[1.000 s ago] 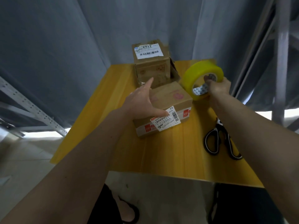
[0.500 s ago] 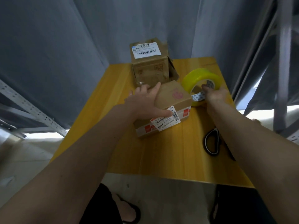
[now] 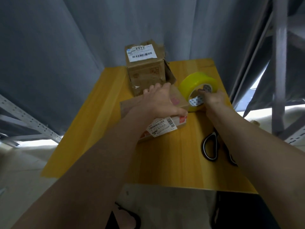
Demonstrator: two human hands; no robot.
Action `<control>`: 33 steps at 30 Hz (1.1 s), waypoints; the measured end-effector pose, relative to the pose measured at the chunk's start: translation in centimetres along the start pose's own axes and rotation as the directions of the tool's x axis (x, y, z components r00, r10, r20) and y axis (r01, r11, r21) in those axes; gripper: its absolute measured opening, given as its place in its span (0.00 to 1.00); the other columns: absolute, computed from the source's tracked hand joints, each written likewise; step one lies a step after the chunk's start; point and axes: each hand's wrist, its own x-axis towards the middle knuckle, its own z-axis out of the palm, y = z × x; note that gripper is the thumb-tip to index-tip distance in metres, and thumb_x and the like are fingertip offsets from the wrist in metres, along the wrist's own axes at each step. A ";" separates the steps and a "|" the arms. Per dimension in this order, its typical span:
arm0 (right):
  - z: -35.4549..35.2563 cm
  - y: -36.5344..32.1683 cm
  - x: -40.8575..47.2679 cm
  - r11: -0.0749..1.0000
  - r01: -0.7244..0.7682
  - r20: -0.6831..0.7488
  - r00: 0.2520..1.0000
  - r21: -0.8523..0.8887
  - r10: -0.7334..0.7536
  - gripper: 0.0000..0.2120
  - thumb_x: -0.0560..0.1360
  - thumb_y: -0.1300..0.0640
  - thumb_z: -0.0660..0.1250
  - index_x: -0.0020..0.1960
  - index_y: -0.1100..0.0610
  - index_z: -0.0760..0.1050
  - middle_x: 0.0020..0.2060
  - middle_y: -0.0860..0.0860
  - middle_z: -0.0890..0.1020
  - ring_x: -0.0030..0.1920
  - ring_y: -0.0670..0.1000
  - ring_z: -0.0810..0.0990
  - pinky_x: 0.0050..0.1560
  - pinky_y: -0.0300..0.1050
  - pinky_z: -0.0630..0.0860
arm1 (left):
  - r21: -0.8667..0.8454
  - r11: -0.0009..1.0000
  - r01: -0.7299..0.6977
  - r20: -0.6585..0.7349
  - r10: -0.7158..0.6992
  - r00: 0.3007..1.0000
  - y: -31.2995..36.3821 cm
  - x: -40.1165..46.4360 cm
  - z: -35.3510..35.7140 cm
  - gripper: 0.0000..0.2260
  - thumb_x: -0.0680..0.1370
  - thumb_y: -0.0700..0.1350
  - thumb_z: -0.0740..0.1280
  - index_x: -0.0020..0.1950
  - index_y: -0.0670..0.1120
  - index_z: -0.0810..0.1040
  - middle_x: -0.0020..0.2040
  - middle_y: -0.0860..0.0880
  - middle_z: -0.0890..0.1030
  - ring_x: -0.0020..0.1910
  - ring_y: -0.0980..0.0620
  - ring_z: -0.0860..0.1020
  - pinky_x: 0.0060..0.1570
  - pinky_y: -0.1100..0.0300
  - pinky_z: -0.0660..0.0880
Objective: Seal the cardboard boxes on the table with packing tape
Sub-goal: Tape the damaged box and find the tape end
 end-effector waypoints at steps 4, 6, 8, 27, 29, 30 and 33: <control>0.2 -1.3 -1.1 0.981 -0.134 0.078 0.989 0.144 0.124 0.31 0.71 0.51 0.75 0.68 0.62 0.71 0.63 0.58 0.77 0.60 0.60 0.77 0.61 0.57 0.76 | -0.071 0.997 -0.029 -0.106 0.022 0.994 -0.6 -1.1 -1.2 0.54 0.59 0.73 0.71 0.78 0.50 0.56 0.68 0.46 0.68 0.67 0.44 0.66 0.65 0.47 0.62; 0.6 -2.7 -2.2 0.932 -0.209 0.192 0.969 0.296 0.157 0.29 0.73 0.48 0.73 0.68 0.61 0.71 0.61 0.58 0.79 0.58 0.58 0.79 0.60 0.56 0.76 | -0.126 0.990 -0.055 -0.183 0.031 0.983 -0.6 -1.8 -1.9 0.54 0.60 0.72 0.72 0.78 0.50 0.55 0.70 0.46 0.67 0.69 0.44 0.65 0.67 0.47 0.61; 1.0 -4.5 -3.5 0.857 -0.272 0.305 0.941 0.437 0.143 0.22 0.75 0.48 0.69 0.63 0.60 0.74 0.56 0.58 0.82 0.52 0.57 0.82 0.55 0.55 0.79 | -0.239 0.968 -0.083 -0.262 0.018 0.965 -0.4 -2.5 -2.5 0.55 0.59 0.72 0.72 0.78 0.51 0.54 0.71 0.47 0.66 0.70 0.46 0.64 0.70 0.46 0.61; 2.7 -10.3 -9.0 0.884 0.468 0.187 0.866 0.020 -0.463 0.10 0.72 0.47 0.69 0.34 0.49 0.76 0.40 0.48 0.83 0.47 0.53 0.83 0.53 0.54 0.79 | -0.639 0.751 -0.164 -0.432 -0.174 0.885 -0.6 -3.9 -3.7 0.42 0.60 0.63 0.76 0.69 0.51 0.65 0.63 0.50 0.68 0.67 0.52 0.67 0.69 0.50 0.67; 2.4 -10.7 -9.0 0.876 0.481 0.195 0.863 -0.028 -0.467 0.10 0.72 0.46 0.69 0.39 0.51 0.78 0.42 0.49 0.84 0.48 0.54 0.83 0.53 0.51 0.79 | -0.640 0.746 -0.182 -0.444 -0.166 0.880 -1.2 -4.5 -3.4 0.40 0.62 0.62 0.77 0.69 0.51 0.65 0.63 0.51 0.68 0.66 0.53 0.68 0.68 0.52 0.68; 2.3 -10.8 -9.0 0.875 0.483 0.207 0.859 -0.029 -0.468 0.10 0.73 0.46 0.69 0.42 0.52 0.80 0.42 0.50 0.84 0.48 0.54 0.83 0.52 0.51 0.79 | -0.641 0.744 -0.189 -0.448 -0.163 0.879 -1.4 -4.6 -3.3 0.41 0.62 0.62 0.77 0.69 0.52 0.65 0.63 0.51 0.68 0.66 0.54 0.69 0.68 0.52 0.68; 2.1 -11.2 -9.3 0.871 0.491 0.245 0.846 -0.010 -0.474 0.08 0.74 0.48 0.68 0.43 0.53 0.80 0.44 0.53 0.85 0.47 0.57 0.83 0.52 0.55 0.80 | -0.626 0.756 -0.193 -0.448 -0.146 0.882 -1.7 -5.0 -3.4 0.43 0.62 0.64 0.76 0.72 0.53 0.64 0.65 0.52 0.68 0.65 0.55 0.69 0.67 0.53 0.69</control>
